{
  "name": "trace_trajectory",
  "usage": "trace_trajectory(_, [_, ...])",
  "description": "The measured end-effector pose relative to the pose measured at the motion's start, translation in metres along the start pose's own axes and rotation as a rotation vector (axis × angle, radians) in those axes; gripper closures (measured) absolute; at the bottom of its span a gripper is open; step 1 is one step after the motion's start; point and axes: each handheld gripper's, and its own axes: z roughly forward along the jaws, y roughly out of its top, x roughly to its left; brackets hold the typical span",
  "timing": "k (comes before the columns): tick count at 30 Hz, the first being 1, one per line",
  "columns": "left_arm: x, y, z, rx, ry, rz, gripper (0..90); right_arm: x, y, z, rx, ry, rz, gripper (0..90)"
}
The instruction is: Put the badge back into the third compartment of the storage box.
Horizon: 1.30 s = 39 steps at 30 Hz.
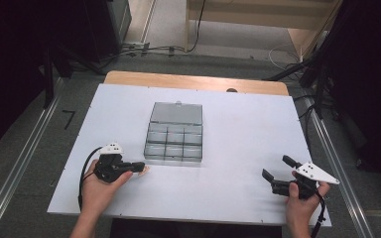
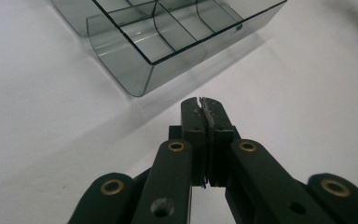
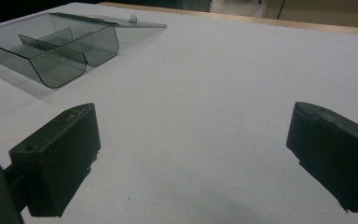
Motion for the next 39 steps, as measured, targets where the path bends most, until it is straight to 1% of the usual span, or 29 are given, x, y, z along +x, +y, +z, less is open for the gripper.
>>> trace_trajectory(4, [-0.003, 0.002, -0.003, -0.022, -0.001, 0.002, 90.0, 0.000, 0.000, 0.000, -0.001, -0.001, -0.001, 1.2])
trace_trajectory(6, [-0.004, 0.003, -0.004, -0.030, -0.010, 0.005, 90.0, 0.000, 0.000, 0.000, 0.000, -0.001, -0.001, 1.2])
trace_trajectory(12, [-0.010, 0.008, -0.007, -0.053, -0.010, 0.010, 90.0, 0.000, 0.000, -0.001, -0.004, 0.000, -0.001, 1.2])
trace_trajectory(18, [-0.015, 0.012, -0.006, -0.052, -0.006, 0.026, 90.0, 0.000, 0.000, -0.001, -0.004, 0.000, 0.000, 1.2])
trace_trajectory(23, [-0.016, 0.015, -0.003, -0.043, -0.001, 0.038, 90.0, 0.000, 0.000, -0.001, -0.007, 0.001, -0.002, 1.2])
trace_trajectory(29, [-0.018, 0.020, -0.003, -0.047, 0.005, 0.036, 90.0, 0.000, 0.000, -0.001, -0.007, 0.001, -0.003, 1.2])
trace_trajectory(39, [-0.024, 0.037, -0.004, -0.050, 0.023, 0.064, 90.0, 0.000, 0.000, -0.001, -0.010, 0.003, 0.000, 1.2])
